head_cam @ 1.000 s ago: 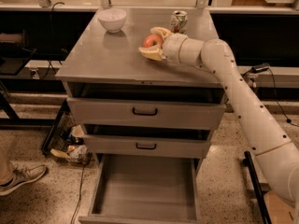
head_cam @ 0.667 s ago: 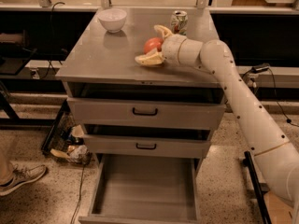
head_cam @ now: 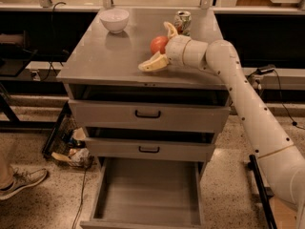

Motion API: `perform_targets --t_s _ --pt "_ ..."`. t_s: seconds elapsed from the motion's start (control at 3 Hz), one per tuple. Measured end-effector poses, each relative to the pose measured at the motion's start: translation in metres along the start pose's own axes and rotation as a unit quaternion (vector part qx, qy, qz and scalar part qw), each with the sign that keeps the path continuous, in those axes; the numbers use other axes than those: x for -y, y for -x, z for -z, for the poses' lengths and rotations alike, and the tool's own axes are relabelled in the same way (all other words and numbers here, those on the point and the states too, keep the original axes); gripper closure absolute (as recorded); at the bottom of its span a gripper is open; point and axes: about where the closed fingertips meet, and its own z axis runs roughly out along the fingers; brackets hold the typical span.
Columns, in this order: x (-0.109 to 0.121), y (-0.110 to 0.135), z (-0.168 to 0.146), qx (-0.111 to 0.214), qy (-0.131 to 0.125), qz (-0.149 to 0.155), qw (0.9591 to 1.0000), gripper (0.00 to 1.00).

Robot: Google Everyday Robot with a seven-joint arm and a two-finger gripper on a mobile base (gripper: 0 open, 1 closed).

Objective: Pick apple from bottom drawer and place on counter

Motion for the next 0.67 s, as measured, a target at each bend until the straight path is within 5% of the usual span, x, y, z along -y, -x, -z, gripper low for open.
perform_targets --t_s 0.33,0.67 --pt "0.0 0.001 0.0 0.0 0.0 0.0 1.0 0.0" --pt "0.017 0.036 0.054 -0.011 -0.049 0.048 0.9976 0.0"
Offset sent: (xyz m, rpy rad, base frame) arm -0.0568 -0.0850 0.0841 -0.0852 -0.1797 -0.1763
